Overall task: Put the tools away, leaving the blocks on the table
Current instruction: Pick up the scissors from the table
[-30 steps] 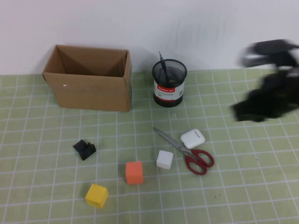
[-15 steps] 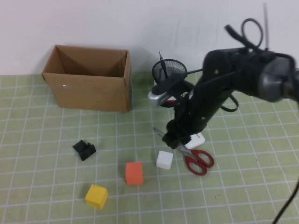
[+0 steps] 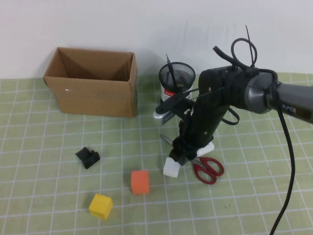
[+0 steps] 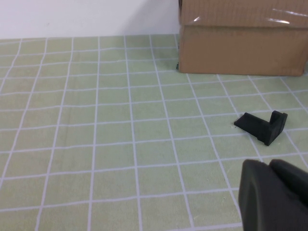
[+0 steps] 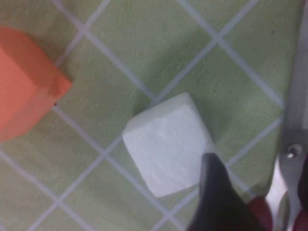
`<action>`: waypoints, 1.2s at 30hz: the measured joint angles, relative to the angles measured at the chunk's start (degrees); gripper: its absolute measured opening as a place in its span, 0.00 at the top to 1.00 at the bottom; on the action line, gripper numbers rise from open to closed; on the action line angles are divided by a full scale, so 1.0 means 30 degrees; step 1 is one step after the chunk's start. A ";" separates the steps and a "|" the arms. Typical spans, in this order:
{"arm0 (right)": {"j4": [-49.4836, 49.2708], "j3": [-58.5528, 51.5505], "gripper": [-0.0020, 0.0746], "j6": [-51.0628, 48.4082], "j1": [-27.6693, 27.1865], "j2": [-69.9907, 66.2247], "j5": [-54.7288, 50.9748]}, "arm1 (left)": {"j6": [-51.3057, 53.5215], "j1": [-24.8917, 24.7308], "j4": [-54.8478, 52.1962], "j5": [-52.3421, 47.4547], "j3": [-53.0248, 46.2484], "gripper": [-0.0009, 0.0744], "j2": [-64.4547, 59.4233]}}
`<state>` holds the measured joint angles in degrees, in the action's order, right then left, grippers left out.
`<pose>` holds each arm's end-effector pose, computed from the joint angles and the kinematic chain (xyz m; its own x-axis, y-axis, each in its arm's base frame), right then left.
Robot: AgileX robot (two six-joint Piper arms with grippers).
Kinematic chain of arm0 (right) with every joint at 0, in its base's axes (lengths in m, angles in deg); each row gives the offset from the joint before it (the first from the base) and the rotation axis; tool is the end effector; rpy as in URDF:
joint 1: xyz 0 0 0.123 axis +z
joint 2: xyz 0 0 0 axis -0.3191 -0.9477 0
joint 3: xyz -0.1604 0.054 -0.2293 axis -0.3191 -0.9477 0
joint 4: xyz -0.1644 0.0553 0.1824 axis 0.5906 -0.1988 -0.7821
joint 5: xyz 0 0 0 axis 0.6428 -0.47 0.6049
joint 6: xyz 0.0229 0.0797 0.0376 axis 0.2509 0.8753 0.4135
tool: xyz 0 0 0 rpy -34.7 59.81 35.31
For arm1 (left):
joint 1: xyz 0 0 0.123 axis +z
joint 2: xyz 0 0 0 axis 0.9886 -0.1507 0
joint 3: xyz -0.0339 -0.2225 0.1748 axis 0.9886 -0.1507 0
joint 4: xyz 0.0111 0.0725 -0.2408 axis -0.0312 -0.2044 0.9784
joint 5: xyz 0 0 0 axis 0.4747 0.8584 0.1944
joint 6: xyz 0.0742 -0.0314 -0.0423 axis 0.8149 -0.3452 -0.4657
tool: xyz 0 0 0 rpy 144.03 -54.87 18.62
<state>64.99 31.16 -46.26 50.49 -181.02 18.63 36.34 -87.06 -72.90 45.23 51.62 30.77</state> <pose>0.3691 0.2455 0.1931 -0.6215 -0.7055 -0.3406 -0.7614 0.6463 0.0506 0.0528 -0.0039 0.1734 -0.2712 0.0937 -0.9579 0.1016 0.9925 0.0683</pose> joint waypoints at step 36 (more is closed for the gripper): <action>-0.1969 0.0000 0.65 -0.2925 -0.0529 -0.0010 0.0337 | 0.0000 0.0000 0.0000 0.0000 0.0000 0.99 0.0000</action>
<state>59.08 31.16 -55.04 48.91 -181.05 19.64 36.34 -87.06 -72.90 45.23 51.62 30.77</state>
